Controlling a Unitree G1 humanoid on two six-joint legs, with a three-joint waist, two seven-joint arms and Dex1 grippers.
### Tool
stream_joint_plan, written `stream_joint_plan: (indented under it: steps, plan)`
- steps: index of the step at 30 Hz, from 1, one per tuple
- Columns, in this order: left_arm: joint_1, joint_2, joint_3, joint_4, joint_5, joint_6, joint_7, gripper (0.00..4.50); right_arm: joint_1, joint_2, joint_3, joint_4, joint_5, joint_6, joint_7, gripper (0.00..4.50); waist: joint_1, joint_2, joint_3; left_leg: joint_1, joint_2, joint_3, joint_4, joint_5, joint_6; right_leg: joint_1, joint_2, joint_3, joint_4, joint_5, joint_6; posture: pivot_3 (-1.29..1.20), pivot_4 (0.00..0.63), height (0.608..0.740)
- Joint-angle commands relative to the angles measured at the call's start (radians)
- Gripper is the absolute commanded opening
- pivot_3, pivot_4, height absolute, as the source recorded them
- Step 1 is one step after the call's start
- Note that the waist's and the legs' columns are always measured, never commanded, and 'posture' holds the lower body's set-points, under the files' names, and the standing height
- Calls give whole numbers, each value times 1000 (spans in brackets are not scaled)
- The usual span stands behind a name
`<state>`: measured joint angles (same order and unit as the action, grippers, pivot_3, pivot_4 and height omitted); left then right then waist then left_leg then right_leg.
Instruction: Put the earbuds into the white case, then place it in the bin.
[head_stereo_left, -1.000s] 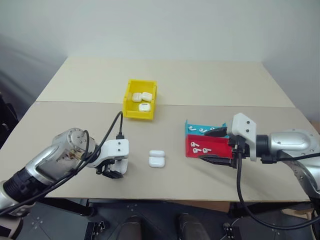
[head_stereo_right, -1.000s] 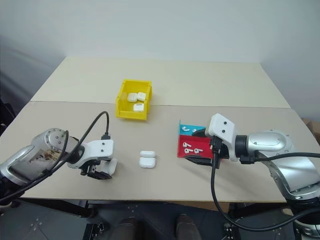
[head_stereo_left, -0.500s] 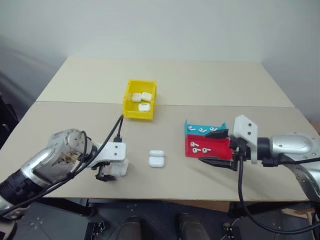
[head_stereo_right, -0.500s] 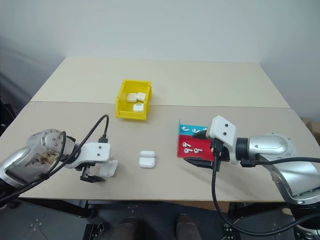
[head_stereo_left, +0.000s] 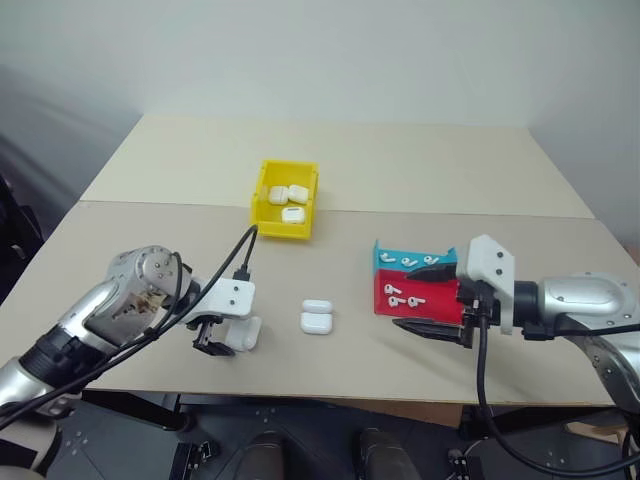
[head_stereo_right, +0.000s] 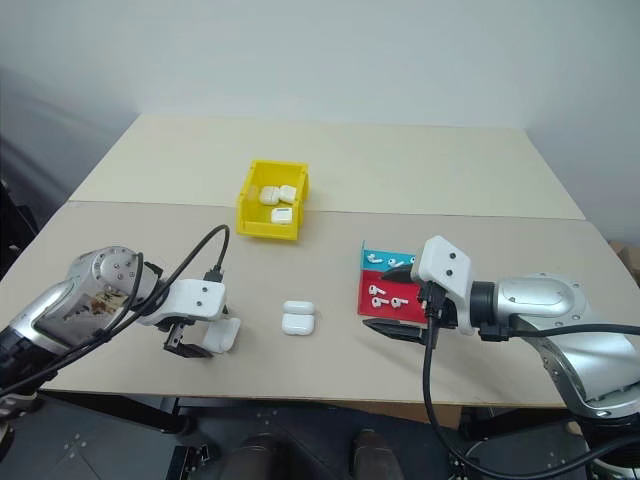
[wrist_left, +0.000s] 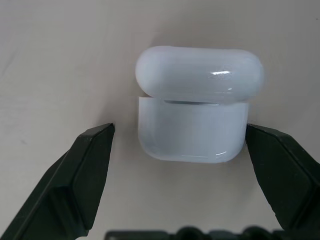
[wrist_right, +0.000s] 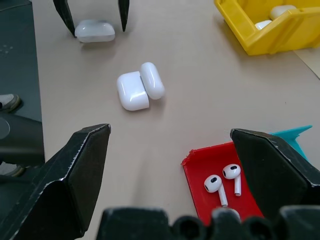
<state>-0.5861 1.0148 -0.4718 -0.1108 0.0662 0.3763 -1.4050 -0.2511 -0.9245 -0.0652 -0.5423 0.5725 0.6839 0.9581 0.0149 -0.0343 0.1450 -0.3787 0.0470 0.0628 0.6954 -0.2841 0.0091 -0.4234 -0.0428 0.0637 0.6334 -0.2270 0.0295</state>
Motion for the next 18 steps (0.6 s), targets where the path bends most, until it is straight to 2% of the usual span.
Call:
stream_joint_plan:
  steps: [1,2,5,9,14,18]
  plan:
    - [-10,-20,6,18,11,-19,-16,4439,3,-16,-45,-32,15,1,-6,4500,0,0,0,0,0,0,0,0,0,0,0,0,0,0,0,0,150,740]
    - [-9,-22,8,22,14,-27,-23,4439,4,-17,-47,-33,16,1,-7,4500,-1,0,0,0,0,0,0,0,0,0,0,0,0,0,0,0,150,740]
    - [-4,-25,14,32,14,-33,-45,3904,5,-21,-52,-34,19,2,-7,4500,-1,0,0,0,0,0,0,0,0,0,0,0,0,0,0,0,150,740]
    - [9,-10,24,26,12,-44,-74,2779,4,-23,-54,-32,21,0,-6,4500,-3,0,0,0,0,0,0,0,0,0,0,0,0,0,0,0,150,740]
    - [26,-8,57,18,7,-52,-57,2776,0,-20,-52,-26,16,-3,-6,4500,-5,0,0,0,0,0,0,0,0,-1,0,0,0,0,0,0,150,740]
    - [51,-51,166,13,-93,-67,-16,2776,-8,-14,-50,-12,12,-7,-10,4500,-5,0,0,-1,0,0,0,0,0,-1,0,0,0,0,0,0,150,740]
